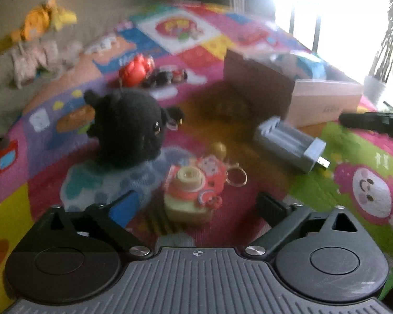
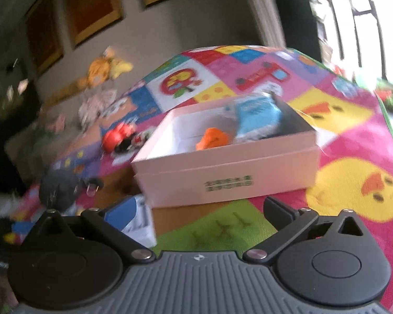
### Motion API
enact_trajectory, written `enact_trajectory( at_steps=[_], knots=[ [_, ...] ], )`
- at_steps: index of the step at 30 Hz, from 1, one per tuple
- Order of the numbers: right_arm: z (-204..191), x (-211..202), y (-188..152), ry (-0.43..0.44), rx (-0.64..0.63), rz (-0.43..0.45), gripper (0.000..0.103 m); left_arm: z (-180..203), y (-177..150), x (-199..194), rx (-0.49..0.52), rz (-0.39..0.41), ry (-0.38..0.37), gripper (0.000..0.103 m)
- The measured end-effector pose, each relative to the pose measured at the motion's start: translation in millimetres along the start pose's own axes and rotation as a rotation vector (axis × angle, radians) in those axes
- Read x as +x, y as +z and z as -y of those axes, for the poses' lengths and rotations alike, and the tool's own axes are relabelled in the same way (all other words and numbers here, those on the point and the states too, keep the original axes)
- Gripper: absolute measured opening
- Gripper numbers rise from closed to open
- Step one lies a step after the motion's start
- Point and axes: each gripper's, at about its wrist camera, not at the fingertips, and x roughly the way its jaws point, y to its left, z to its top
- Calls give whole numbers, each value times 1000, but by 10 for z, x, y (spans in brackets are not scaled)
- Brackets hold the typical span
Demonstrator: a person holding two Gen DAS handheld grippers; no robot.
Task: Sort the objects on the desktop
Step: 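Grasp the pink keychain with the left gripper while the right gripper holds the charger, then set the white charger down on the mat beside the box with the right gripper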
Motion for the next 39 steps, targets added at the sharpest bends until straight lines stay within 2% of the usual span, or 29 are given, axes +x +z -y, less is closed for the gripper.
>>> enact_trajectory(
  at_steps=[3,7,11,16,20,22,26,30,32,35,37,39],
  knots=[
    [-319,1,-49,40,-151,-51,103,-18,9,15,-7,-2,-7,101],
    [-583,112,-64,16,-255,-91,103,-34,3,25,-11,1,-16,102],
    [-590,212,-34,-7,-238,-142,103,-27,-3,26,-16,2,-21,103],
    [-451,236,157,19,-179,-106,103,-20,-11,19,-16,2,-22,103],
    [-354,456,304,1,-141,-90,103,-19,-10,19,-18,2,-24,103],
    [-324,557,348,19,-118,-86,103,-20,-9,20,-17,2,-23,103],
    [-347,618,361,31,-129,-72,103,-19,-9,21,-18,2,-24,103],
    [-468,536,286,74,-210,-128,103,-6,-8,24,-17,1,-24,103],
    [-589,489,167,32,-324,-149,103,-17,-9,23,-17,2,-23,103],
    [-686,414,-39,-101,-517,-142,103,-13,-6,25,-19,2,-25,103],
    [-658,361,-105,-245,-576,-101,103,-24,-7,24,-16,1,-24,103],
    [-573,350,-90,-381,-563,-79,103,-22,-8,24,-17,1,-24,103]
  ],
)
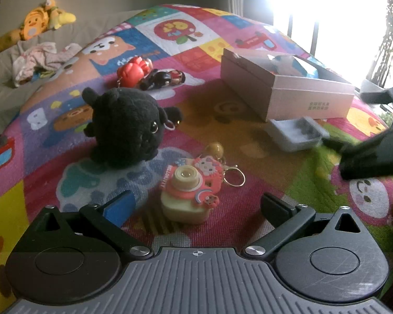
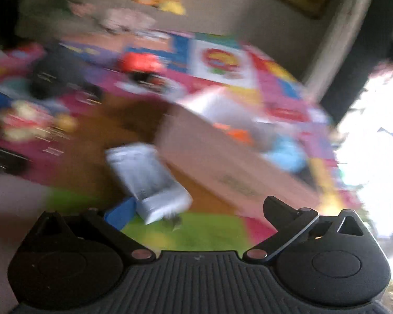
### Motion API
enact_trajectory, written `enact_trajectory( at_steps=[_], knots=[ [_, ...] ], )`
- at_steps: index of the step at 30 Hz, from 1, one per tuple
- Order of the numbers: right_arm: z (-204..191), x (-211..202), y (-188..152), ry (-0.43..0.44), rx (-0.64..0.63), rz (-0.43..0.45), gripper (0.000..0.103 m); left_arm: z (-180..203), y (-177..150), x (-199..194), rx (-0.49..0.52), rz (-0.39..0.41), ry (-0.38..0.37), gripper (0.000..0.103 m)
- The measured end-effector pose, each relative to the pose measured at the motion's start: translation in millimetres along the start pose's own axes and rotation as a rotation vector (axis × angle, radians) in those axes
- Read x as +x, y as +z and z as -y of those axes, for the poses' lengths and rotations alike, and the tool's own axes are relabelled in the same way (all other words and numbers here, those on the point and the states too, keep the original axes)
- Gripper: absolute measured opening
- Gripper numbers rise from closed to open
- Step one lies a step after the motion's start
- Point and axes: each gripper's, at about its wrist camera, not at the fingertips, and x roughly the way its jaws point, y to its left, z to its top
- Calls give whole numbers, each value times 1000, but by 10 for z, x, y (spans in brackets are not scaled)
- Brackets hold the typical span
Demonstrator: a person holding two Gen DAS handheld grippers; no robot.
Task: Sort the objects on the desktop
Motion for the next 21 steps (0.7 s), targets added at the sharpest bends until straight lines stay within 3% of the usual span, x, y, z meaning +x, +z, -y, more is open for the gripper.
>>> enact_trajectory(
  at_steps=[2,8,14,21],
  knots=[
    [175,15,-9,-27,101,-27,103,-7,1,-2,-2,1,-2,103],
    [393,142,-92,184,371,-133,103,-8,0,-4,0,1,-2,103],
    [453,279,-185,267,481,-203,103,24,31,8,17,-14,-3,103],
    [450,268,-194,267,476,-197,103,51,160,74,-50,-20,-138,103]
  ],
)
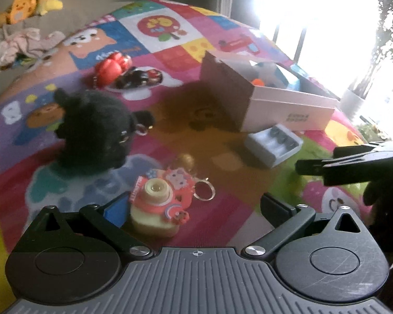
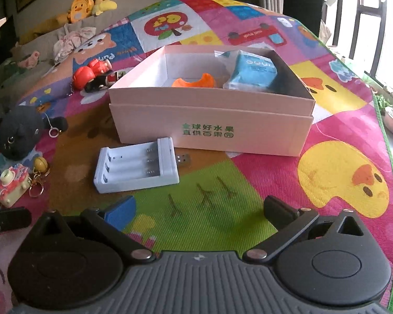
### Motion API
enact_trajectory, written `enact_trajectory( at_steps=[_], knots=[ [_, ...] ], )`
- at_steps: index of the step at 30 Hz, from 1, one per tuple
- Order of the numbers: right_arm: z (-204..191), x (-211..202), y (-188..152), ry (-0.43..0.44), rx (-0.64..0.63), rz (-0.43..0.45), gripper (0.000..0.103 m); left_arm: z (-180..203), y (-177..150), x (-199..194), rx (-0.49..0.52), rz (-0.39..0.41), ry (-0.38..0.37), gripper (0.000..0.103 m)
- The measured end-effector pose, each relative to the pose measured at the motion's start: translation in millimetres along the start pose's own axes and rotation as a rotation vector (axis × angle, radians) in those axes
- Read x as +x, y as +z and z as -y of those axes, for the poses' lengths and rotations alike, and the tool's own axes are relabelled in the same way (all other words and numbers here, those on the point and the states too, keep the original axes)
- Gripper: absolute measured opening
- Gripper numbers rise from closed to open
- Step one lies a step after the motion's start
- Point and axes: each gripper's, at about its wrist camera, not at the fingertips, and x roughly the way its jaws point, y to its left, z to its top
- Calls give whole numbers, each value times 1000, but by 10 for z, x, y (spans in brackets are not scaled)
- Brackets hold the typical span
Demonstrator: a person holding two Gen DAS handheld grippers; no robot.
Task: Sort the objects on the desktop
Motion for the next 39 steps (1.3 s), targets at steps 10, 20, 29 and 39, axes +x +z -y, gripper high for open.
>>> enact_trajectory(
  at_steps=[10,20,29,39],
  knots=[
    [10,-8,-5,9,6,4,103,160,6,-107,64,-19,-274,103],
    [79,-27,-9,40,46,23,103,243,154,229,175,-37,-166,103],
    [108,-34,-14,56,64,31,103,396,-35,-30,252,7,-280,103],
    [114,-35,-16,58,68,34,103,475,-7,122,261,2,-93,65]
  ],
)
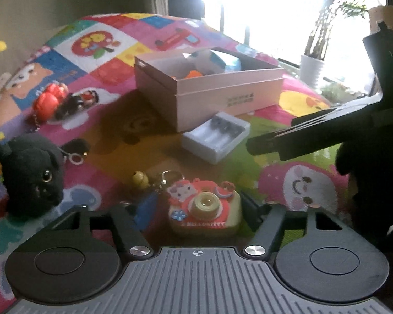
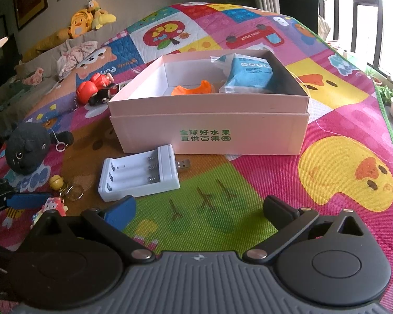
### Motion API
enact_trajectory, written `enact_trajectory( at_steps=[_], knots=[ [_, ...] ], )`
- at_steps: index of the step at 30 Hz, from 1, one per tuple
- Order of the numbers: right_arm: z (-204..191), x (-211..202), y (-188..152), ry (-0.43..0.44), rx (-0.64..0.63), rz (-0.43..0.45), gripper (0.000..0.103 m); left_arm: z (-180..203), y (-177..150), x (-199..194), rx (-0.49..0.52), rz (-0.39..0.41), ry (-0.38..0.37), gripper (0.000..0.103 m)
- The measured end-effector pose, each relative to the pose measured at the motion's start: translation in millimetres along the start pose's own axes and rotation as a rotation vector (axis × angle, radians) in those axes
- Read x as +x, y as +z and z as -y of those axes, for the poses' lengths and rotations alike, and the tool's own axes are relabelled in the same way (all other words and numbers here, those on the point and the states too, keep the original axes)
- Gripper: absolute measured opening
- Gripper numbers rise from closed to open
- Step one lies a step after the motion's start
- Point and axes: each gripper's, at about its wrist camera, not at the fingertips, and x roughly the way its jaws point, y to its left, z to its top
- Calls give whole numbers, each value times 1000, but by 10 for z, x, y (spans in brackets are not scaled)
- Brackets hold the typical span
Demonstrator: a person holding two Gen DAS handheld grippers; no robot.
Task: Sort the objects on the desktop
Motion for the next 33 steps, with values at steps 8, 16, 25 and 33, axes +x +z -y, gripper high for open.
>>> enact_trajectory(
  at_steps=[8,16,25,33],
  knots=[
    [-270,49,79,16,-136,-4,103,-184,-151,-196,-70,21,134,62],
    [-555,422,319,14,-156,-70,103,-261,-221,-245,-101,39,111,85],
    [-585,409,340,12,-145,-70,95,-239,-185,-204,-103,21,115,84],
    [-485,-212,354,79,-214,29,94,-271,-23,-335,-122,54,110,62]
  ],
)
